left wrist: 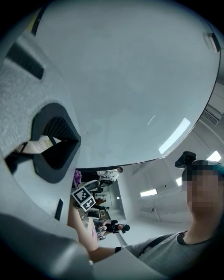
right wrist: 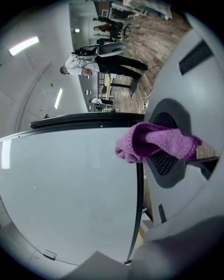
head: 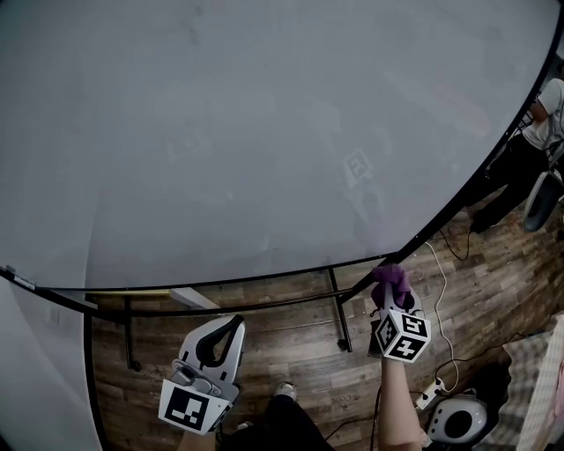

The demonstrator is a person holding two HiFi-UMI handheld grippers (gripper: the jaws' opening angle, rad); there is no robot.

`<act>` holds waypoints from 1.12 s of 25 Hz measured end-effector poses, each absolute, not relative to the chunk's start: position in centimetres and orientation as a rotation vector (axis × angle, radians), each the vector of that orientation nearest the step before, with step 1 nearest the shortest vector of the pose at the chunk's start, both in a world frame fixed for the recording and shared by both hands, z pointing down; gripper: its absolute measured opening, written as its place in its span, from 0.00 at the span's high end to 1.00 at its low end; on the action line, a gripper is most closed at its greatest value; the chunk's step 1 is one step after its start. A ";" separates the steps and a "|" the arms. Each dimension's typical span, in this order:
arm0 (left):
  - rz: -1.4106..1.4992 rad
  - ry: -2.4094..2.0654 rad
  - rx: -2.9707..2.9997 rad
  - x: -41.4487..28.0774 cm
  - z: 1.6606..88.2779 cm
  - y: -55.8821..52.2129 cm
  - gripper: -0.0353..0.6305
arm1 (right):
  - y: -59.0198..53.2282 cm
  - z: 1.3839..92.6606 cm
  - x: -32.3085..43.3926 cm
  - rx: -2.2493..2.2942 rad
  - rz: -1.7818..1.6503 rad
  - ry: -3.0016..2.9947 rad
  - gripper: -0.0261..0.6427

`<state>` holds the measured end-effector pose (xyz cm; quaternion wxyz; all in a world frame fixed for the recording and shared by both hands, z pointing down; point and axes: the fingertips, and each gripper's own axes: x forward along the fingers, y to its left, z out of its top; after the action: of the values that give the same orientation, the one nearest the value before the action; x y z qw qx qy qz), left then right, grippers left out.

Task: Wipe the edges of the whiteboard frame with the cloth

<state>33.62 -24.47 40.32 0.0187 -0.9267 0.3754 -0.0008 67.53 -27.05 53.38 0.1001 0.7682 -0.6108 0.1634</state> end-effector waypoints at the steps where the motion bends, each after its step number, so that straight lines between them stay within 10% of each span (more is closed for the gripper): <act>1: -0.004 1.166 -2.872 33.1 40.1 -24.1 0.92 | -26.5 53.1 66.6 2.263 0.479 -1.825 0.85; 28: 0.117 1.232 -2.791 20.4 34.3 -8.8 0.92 | -10.0 40.2 46.0 2.095 0.206 -2.251 0.85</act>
<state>20.37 -8.77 34.32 0.0445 -0.9133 0.4031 0.0383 46.02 -9.98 40.18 0.0298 0.6795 -0.7300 0.0670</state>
